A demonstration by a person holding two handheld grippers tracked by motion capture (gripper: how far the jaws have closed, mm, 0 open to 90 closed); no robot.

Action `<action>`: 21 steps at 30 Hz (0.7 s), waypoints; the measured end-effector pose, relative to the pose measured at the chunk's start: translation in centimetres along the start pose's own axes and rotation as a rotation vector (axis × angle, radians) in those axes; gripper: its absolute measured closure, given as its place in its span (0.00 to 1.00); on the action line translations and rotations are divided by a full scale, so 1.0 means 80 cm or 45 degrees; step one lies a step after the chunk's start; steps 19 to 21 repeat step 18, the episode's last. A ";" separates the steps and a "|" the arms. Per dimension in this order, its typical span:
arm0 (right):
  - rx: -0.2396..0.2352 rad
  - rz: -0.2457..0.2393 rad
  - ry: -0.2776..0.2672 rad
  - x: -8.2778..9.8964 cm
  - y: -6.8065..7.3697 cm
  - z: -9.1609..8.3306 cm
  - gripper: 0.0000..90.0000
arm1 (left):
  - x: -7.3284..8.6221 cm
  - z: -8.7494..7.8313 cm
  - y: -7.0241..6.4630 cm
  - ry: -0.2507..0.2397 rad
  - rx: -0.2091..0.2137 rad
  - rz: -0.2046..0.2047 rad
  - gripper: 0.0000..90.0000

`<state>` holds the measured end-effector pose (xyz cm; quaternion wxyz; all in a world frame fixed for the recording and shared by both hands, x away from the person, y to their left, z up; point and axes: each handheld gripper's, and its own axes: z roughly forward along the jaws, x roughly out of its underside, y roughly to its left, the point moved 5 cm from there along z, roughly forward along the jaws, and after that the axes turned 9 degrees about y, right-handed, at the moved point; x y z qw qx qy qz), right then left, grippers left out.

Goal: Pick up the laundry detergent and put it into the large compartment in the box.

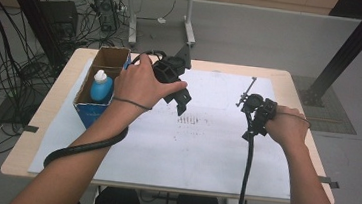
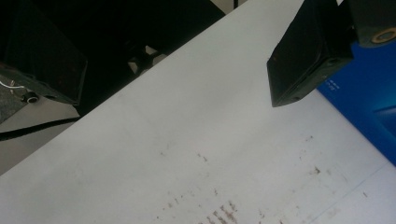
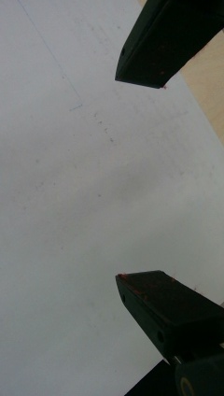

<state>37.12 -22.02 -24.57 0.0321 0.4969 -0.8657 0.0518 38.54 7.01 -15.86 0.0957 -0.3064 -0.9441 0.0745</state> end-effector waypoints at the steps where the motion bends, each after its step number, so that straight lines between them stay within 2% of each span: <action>1: -0.001 0.000 0.000 0.000 0.000 0.000 0.04 | 0.000 0.000 -0.001 -0.005 0.002 0.006 0.06; 21: 0.008 -0.008 -0.004 -0.003 0.003 -0.002 0.05 | 0.001 0.007 0.004 0.006 0.007 -0.003 0.06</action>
